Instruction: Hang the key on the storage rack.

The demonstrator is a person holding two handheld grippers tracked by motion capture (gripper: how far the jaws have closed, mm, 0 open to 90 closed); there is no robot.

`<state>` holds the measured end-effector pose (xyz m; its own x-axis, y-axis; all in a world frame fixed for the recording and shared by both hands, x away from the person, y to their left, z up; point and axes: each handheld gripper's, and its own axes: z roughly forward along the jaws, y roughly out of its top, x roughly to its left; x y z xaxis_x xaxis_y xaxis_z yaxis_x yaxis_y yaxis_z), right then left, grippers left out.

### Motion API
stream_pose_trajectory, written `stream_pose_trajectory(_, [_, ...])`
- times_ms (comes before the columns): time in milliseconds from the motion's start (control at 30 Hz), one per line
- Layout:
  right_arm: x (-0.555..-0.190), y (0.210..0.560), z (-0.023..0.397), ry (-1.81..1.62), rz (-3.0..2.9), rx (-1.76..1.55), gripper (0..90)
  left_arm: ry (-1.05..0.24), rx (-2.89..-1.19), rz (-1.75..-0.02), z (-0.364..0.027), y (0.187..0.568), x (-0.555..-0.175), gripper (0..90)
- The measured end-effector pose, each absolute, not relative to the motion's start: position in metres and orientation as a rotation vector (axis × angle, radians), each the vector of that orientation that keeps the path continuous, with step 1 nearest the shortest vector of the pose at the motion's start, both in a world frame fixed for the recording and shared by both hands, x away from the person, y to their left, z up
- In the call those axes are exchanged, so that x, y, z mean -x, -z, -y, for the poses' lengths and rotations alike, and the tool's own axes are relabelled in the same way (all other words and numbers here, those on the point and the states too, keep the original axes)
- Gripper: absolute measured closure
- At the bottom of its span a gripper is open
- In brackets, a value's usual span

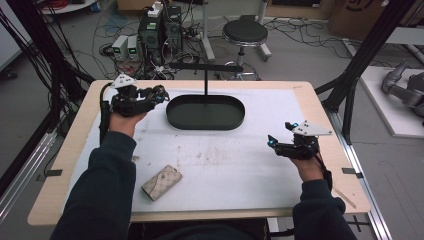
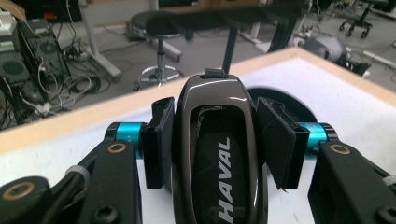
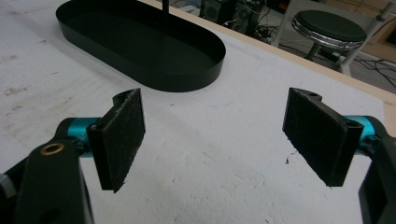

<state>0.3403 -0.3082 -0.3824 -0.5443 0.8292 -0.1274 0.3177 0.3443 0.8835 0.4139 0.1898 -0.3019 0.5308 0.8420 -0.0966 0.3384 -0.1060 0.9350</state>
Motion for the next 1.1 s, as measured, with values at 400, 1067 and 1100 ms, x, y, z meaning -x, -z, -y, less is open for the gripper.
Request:
stream_pose_trajectory(400, [-0.339, 0.380, 0.311, -1.157, -2.016, -0.999, 21.5, -0.582, -1.667, -0.980, -0.174, 0.275, -0.448, 48.6])
stream_pose_trajectory(1067, [-0.337, 0.381, 0.316, -1.149, -2.013, -1.013, 21.5, -0.577, -1.601, -1.034, -0.172, 0.281, -0.478, 48.6])
stream_pose_trajectory(1100, [-0.337, 0.382, 0.316, -1.149, -2.014, -1.013, 21.5, -0.577, -1.595, -1.039, -0.172, 0.281, -0.479, 48.6])
